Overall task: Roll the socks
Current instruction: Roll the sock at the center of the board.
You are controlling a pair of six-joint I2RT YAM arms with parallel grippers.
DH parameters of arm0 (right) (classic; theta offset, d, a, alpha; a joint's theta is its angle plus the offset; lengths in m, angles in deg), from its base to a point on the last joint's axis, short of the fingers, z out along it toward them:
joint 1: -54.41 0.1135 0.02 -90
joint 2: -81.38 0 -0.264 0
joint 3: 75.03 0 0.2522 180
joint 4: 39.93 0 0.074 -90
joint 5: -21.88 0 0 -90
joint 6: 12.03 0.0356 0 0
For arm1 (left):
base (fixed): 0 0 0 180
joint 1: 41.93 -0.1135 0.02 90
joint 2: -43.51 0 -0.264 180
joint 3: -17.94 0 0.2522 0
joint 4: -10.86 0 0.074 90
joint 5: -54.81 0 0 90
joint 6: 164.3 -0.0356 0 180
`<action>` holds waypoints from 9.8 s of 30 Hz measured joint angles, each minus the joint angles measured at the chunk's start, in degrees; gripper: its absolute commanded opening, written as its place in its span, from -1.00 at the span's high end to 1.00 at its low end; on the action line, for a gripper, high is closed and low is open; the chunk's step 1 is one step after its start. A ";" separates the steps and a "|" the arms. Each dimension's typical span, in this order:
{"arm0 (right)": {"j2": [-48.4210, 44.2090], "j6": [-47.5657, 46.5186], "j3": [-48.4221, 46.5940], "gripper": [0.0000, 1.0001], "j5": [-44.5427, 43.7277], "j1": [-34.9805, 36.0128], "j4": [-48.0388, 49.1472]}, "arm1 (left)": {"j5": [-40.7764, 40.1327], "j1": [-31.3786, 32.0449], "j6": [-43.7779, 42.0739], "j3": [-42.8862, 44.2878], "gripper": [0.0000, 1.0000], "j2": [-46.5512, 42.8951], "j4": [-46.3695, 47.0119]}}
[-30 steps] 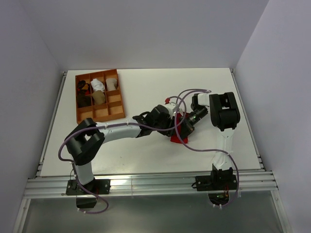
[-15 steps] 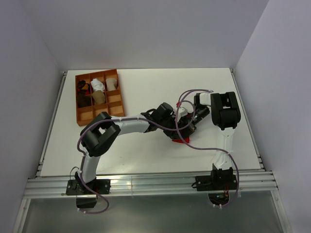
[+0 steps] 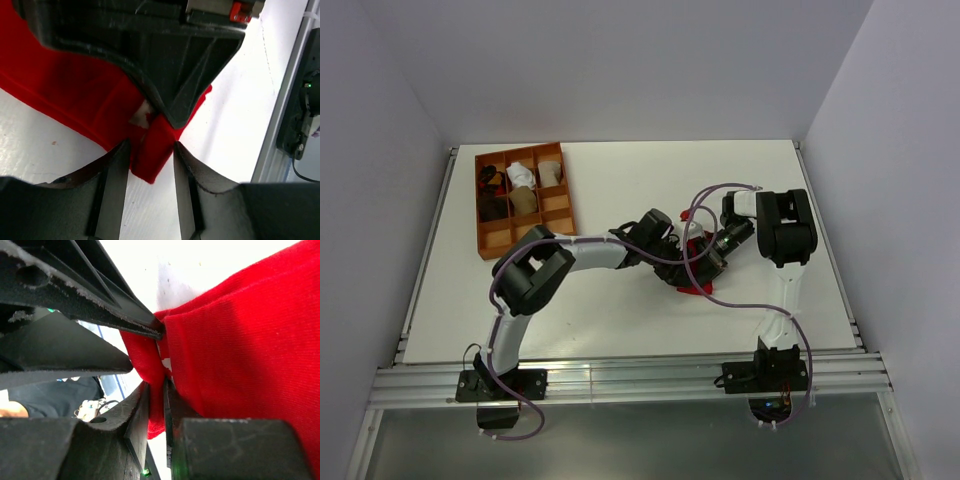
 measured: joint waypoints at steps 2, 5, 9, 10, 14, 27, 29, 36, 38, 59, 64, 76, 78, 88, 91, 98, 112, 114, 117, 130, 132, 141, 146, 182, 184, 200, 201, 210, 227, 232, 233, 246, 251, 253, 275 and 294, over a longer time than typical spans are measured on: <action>0.00 0.17 0.00 0.57 -0.17 -0.37 -0.07 | 0.87 -0.24 0.35 0.00 0.29 0.20 0.02; -0.02 1.09 0.04 0.46 -0.52 -0.83 0.09 | 1.25 -0.50 3.04 1.22 0.68 1.07 -1.14; -2.05 3.78 1.86 0.24 -1.51 -1.03 2.03 | 1.07 -0.39 7.43 5.01 0.99 2.84 -4.50; -3.04 4.46 2.49 0.18 -1.88 -1.03 2.78 | 0.68 -0.24 8.00 5.51 0.99 2.89 -5.20; -6.67 7.08 3.98 0.07 -3.82 -1.03 5.97 | -1.66 1.05 11.56 7.39 0.99 2.89 -8.87; -18.10 17.20 7.19 0.02 -9.40 -5.97 18.60 | -9.20 2.75 20.02 9.40 0.99 2.58 -18.14; -19.19 19.06 7.32 0.05 -10.97 -7.32 21.16 | -9.64 2.91 21.40 10.05 0.99 2.58 -19.98; -20.22 24.61 7.41 0.25 -15.02 -6.19 27.23 | -11.23 3.30 26.67 10.95 1.00 1.70 -27.08; -20.24 24.81 7.41 0.25 -14.97 -5.70 28.02 | -11.32 3.30 28.37 10.95 0.99 1.20 -29.20; -51.32 8.55 30.77 0.10 -14.99 5.11 36.72 | 3.15 -1.09 36.37 16.15 0.99 8.76 -43.50; -54.21 2.54 34.01 -0.08 -14.16 9.42 34.71 | 5.62 -1.18 37.31 13.94 1.00 8.41 -42.10; -65.46 -1.29 41.68 -0.25 -17.25 22.58 35.82 | 7.85 -1.84 37.29 14.97 0.99 9.84 -42.51; -66.12 -0.79 43.76 -0.25 -19.45 25.68 37.09 | 8.33 -2.10 37.13 14.97 0.99 10.03 -42.42; -73.66 2.19 53.44 -0.25 -30.25 35.15 48.78 | 9.40 -2.78 35.56 16.61 0.99 11.30 -42.42; -74.55 2.78 54.42 -0.22 -33.05 37.16 52.30 | 9.66 -2.95 35.12 16.83 0.99 11.45 -42.27; -74.01 3.06 56.39 -0.06 -37.09 39.30 58.01 | 10.14 -3.19 34.27 17.00 0.99 11.72 -42.16; -65.16 6.54 55.08 0.67 -40.44 39.58 63.87 | 10.56 -4.87 34.60 16.04 0.78 11.21 -40.48; -64.30 6.86 54.51 0.68 -39.28 38.60 63.87 | 10.45 -5.40 35.76 14.01 0.75 10.03 -38.58; -62.16 6.80 52.46 0.68 -34.80 35.41 62.18 | 9.86 -5.92 38.77 9.64 0.65 7.43 -34.23; -34.40 -5.27 26.38 0.66 -12.76 18.21 31.19 | -1.07 -7.08 49.99 -5.66 0.54 -6.45 -17.88; -29.40 -6.49 22.16 0.65 -10.56 16.37 26.14 | -3.41 -7.10 50.88 -7.23 0.54 -7.87 -16.37; -7.52 -7.17 4.96 0.61 -3.23 10.27 4.98 | -22.75 -5.14 45.68 -11.26 0.26 -14.73 -11.72; -3.23 -6.71 2.12 0.60 -3.02 8.46 -0.70 | -33.57 -0.37 32.59 -13.33 0.19 -18.23 -3.74; -0.59 -6.51 -0.76 0.60 -5.55 8.13 -4.70 | -10.36 6.27 -5.86 -4.98 0.15 -7.23 -4.26; -0.59 -6.51 -0.76 0.60 -5.57 8.15 -4.70 | -10.91 6.29 -6.14 -4.83 0.15 -7.02 -4.48; -11.32 7.61 7.43 -0.03 -10.01 6.64 8.04 | -7.26 6.36 -0.46 2.97 0.99 -1.99 -9.55; -12.96 9.51 8.50 -0.04 -10.88 6.45 9.68 | -7.61 6.49 0.04 3.76 0.99 -1.81 -10.43; -22.16 19.85 14.71 -0.23 -15.32 2.84 19.47 | -10.54 6.91 6.34 7.72 0.99 -0.17 -12.87; -27.74 13.31 15.78 0.19 -12.92 -6.36 22.38 | -9.40 5.95 13.81 10.86 0.99 2.54 -14.36; -26.88 17.44 13.09 0.19 -12.76 -8.85 25.77 | -8.46 6.60 14.21 10.86 0.99 3.34 -16.61; -26.23 18.23 12.33 0.19 -12.72 -8.81 26.29 | -8.31 6.73 14.21 10.86 1.00 3.34 -16.63; -17.31 25.27 7.34 0.17 -16.22 -5.25 27.96 | -9.35 7.74 14.12 10.73 0.99 3.04 -16.76; -17.31 27.36 7.26 0.19 -17.35 -1.55 28.35 | -10.08 8.26 13.81 10.67 0.99 2.82 -16.72; -17.25 27.98 7.15 0.36 -17.94 -0.50 28.41 | -10.60 8.50 13.64 10.64 0.99 2.67 -16.85; -11.87 33.05 -1.27 -0.17 -18.25 1.64 25.40 | -2.62 7.82 12.46 21.35 0.99 10.19 -25.07; -14.64 40.35 -4.68 -0.42 -10.97 -14.99 33.62 | -2.54 8.22 15.69 22.43 0.99 11.69 -24.57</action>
